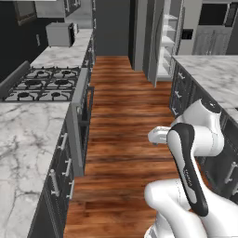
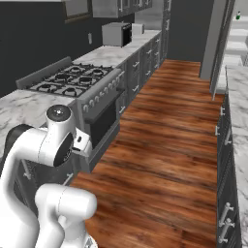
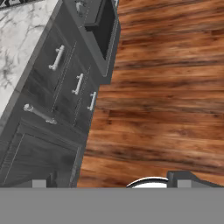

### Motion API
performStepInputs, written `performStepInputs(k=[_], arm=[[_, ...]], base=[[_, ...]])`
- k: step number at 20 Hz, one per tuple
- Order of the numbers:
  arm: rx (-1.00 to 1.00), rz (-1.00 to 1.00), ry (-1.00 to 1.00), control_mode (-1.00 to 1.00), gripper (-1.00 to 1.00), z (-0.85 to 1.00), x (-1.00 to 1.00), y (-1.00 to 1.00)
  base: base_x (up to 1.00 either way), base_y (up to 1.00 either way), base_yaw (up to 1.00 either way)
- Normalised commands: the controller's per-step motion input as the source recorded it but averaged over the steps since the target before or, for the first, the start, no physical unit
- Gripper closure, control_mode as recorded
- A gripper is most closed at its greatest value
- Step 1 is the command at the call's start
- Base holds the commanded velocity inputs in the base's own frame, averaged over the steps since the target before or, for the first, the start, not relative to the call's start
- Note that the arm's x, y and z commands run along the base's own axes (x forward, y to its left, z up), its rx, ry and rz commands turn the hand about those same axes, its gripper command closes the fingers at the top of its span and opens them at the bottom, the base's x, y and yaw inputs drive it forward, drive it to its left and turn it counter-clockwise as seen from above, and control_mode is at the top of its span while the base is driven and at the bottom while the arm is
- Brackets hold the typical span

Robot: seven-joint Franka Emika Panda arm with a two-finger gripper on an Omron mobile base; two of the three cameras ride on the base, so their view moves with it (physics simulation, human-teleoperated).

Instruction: Take a sugar cube from the saucer and place it inside the coffee. Then, grab milk from the fridge and place it next to the coffee on the counter to sweeten the coffee.

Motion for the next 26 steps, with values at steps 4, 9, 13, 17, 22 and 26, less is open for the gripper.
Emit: performStepInputs(k=[4,9,13,17,22,26], arm=[[0.00,0.00,0.00,1.00,-1.00,0.00,0.00,0.00],[0.00,0.00,0.00,1.00,-1.00,0.00,0.00,0.00],[0.00,0.00,0.00,1.00,-1.00,0.00,0.00,0.00],[0.00,0.00,0.00,1.00,-1.00,0.00,0.00,0.00],[0.00,0.00,0.00,1.00,-1.00,0.00,0.00,0.00],[0.00,0.00,0.00,1.00,-1.00,0.00,0.00,0.00]], base=[[0.90,-0.04,-0.54],[1.00,0.00,-0.28],[1.00,0.00,-0.18],[1.00,0.00,-0.10],[1.00,-0.01,-0.25],[1.00,0.00,-0.41]])
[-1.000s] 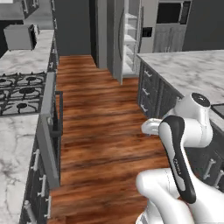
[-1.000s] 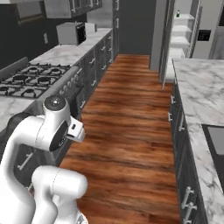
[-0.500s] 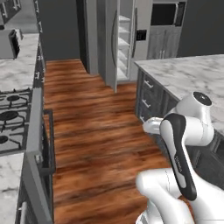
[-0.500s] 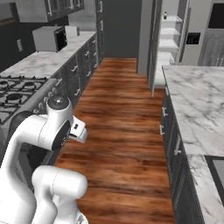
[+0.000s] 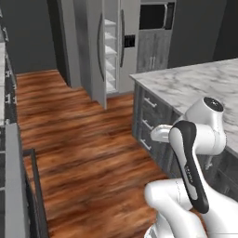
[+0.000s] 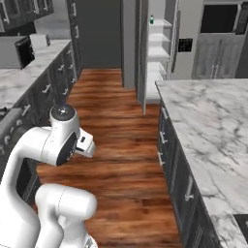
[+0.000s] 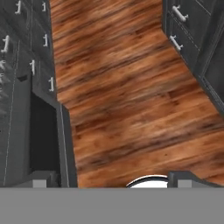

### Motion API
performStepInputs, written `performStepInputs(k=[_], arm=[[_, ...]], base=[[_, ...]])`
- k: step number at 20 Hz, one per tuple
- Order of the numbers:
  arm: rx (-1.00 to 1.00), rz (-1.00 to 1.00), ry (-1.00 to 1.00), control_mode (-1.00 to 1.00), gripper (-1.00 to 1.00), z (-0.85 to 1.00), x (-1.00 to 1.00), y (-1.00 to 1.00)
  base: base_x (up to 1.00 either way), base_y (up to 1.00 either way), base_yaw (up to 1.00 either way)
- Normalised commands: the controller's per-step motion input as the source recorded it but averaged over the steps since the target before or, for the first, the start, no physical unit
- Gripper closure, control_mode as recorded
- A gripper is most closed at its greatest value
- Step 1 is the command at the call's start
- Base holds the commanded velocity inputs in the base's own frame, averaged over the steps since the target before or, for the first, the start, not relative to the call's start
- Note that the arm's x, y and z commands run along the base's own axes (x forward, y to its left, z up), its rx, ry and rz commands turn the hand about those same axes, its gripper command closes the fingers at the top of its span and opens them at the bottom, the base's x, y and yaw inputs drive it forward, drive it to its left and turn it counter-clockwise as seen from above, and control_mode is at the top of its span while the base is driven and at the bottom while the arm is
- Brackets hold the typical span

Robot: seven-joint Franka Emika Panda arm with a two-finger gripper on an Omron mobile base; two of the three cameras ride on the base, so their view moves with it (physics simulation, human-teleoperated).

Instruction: Take a sugar cube from the saucer and place it inside the coffee. Then, grab milk from the fridge and place it next to the coffee on the counter to sweeten the coffee.

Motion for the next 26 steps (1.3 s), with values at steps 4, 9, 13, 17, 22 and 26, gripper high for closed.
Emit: performStepInputs(k=[4,9,13,17,22,26], arm=[[0.00,0.00,0.00,1.00,-1.00,0.00,0.00,0.00],[0.00,0.00,0.00,1.00,-1.00,0.00,0.00,0.00],[0.00,0.00,0.00,1.00,-1.00,0.00,0.00,0.00],[0.00,0.00,0.00,1.00,-1.00,0.00,0.00,0.00],[0.00,0.00,0.00,1.00,-1.00,0.00,0.00,0.00],[0.00,0.00,0.00,1.00,-1.00,0.00,0.00,0.00]], base=[[1.00,0.22,-0.38],[1.00,0.45,-0.31],[1.00,0.53,-0.25],[1.00,0.55,-0.25],[1.00,0.59,-0.25],[1.00,0.63,-0.27]])
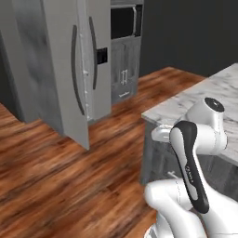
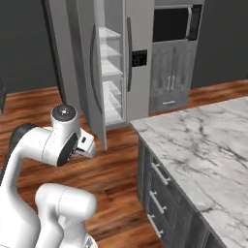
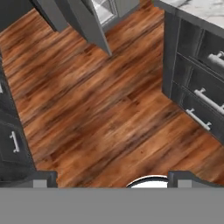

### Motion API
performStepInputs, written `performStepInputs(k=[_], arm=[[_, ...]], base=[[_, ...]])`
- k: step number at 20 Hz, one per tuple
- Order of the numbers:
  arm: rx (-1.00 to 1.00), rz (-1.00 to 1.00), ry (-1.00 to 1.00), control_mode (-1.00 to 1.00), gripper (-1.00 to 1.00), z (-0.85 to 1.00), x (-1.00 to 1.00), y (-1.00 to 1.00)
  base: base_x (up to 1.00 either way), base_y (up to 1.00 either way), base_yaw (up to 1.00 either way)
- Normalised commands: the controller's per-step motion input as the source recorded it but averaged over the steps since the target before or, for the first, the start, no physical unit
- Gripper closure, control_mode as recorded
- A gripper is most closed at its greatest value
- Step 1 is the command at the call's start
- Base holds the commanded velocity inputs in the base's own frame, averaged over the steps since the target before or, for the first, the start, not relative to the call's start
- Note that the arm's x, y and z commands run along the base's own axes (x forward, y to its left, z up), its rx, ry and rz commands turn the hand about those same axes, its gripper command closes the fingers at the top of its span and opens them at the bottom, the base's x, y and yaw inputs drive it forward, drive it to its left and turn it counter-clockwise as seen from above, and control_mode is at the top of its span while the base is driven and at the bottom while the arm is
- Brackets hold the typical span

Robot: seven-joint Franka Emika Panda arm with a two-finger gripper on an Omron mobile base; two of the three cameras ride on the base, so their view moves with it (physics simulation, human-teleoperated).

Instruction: Take a sugar cube from the saucer and place it inside the coffee. Then, grab milk from the fridge and place it next to the coffee on the counter to sweeten the coffee.

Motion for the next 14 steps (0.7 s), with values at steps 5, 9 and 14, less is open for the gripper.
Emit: performStepInputs(k=[5,9,14], arm=[[0.00,0.00,0.00,1.00,-1.00,0.00,0.00,0.00],[0.00,0.00,0.00,1.00,-1.00,0.00,0.00,0.00],[0.00,0.00,0.00,1.00,-1.00,0.00,0.00,0.00]], base=[[1.00,0.66,-0.32],[1.00,0.68,-0.34],[1.00,0.68,-0.35]])
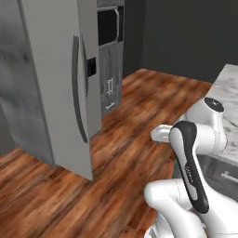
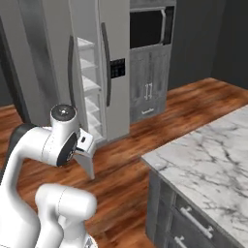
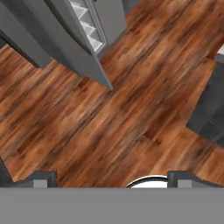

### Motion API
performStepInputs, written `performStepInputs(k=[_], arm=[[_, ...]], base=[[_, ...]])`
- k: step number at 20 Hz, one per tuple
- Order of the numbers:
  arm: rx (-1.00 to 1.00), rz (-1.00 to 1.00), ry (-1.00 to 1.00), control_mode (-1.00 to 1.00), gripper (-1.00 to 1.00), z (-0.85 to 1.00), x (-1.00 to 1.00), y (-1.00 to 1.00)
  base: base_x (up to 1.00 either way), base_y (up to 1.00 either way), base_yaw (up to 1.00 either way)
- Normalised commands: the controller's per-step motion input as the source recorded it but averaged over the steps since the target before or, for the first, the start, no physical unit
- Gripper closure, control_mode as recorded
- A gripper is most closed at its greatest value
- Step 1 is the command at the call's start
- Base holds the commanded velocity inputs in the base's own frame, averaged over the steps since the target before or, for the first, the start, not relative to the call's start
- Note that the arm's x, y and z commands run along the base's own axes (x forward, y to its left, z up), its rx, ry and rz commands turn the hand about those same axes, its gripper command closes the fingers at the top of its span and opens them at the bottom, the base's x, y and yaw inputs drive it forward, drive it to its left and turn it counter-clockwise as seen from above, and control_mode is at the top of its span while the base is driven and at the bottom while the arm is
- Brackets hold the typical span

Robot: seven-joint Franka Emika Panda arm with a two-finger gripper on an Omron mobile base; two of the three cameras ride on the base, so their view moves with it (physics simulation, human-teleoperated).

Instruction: Take a sugar cube from the saucer and place it inside the coffee. Then, grab milk from the fridge and place it next to the coffee on the counter to sweeten the coffee.

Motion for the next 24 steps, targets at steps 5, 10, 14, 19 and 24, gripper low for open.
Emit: performStepInputs(k=[5,10,14,19,24], arm=[[0.00,0.00,0.00,1.00,-1.00,0.00,0.00,0.00],[0.00,0.00,0.00,1.00,-1.00,0.00,0.00,0.00],[0.00,0.00,0.00,1.00,-1.00,0.00,0.00,0.00],[0.00,0.00,0.00,1.00,-1.00,0.00,0.00,0.00],[0.00,0.00,0.00,1.00,-1.00,0.00,0.00,0.00]], base=[[1.00,0.49,-0.34],[1.00,0.13,-0.33],[1.00,0.00,-0.28],[1.00,0.00,-0.22],[1.00,0.08,-0.21]])
